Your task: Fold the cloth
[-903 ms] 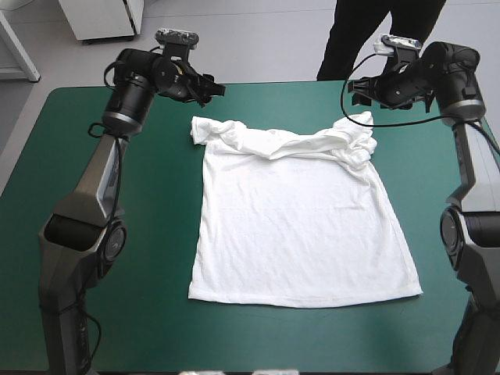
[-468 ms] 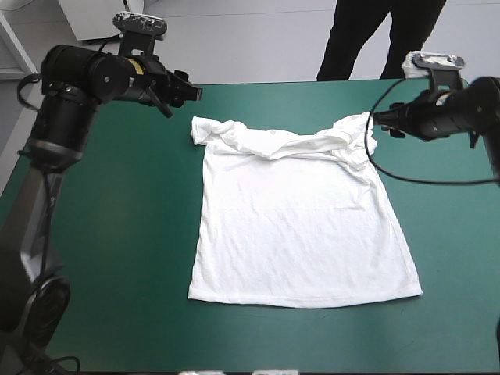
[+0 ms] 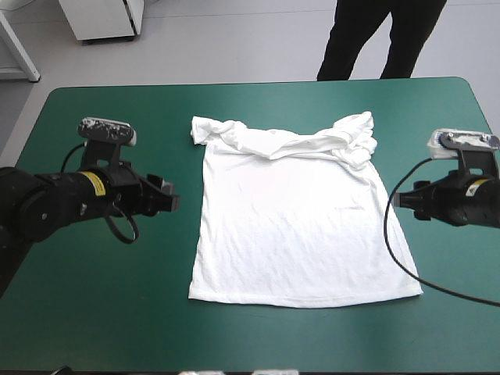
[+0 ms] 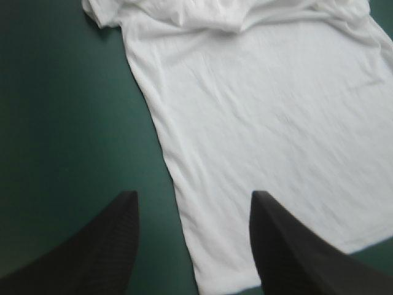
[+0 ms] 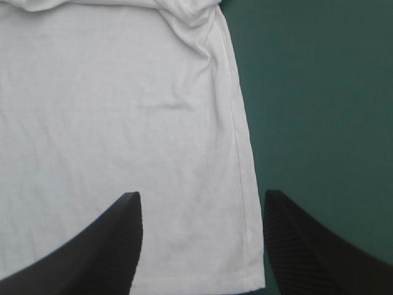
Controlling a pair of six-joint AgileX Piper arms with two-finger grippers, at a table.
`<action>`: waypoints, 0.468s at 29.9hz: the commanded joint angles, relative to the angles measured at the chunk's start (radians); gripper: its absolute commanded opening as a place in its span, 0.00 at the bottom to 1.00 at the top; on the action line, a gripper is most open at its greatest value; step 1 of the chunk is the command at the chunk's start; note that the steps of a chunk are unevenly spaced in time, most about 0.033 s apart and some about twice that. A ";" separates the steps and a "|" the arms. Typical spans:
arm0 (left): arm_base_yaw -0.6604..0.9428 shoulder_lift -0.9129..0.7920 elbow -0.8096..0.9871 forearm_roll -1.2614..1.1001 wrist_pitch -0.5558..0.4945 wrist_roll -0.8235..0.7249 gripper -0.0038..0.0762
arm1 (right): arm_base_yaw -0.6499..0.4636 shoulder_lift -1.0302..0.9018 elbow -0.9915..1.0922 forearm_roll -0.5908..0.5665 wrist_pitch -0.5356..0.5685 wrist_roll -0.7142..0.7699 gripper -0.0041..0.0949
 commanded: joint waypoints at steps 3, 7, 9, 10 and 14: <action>-0.029 0.000 0.047 -0.014 0.085 -0.021 0.54 | -0.003 -0.083 0.028 -0.003 -0.010 0.036 0.59; -0.029 0.062 0.069 -0.018 0.130 -0.021 0.54 | -0.003 -0.091 0.028 -0.014 -0.006 0.039 0.59; -0.029 0.093 0.090 -0.030 0.109 -0.021 0.54 | -0.003 -0.091 0.028 -0.014 -0.006 0.043 0.59; -0.029 0.103 0.102 -0.038 0.101 -0.021 0.54 | -0.003 -0.091 0.028 -0.014 -0.006 0.043 0.58; -0.059 0.130 0.197 -0.060 0.067 -0.040 0.54 | -0.003 -0.091 0.028 -0.023 -0.002 0.043 0.58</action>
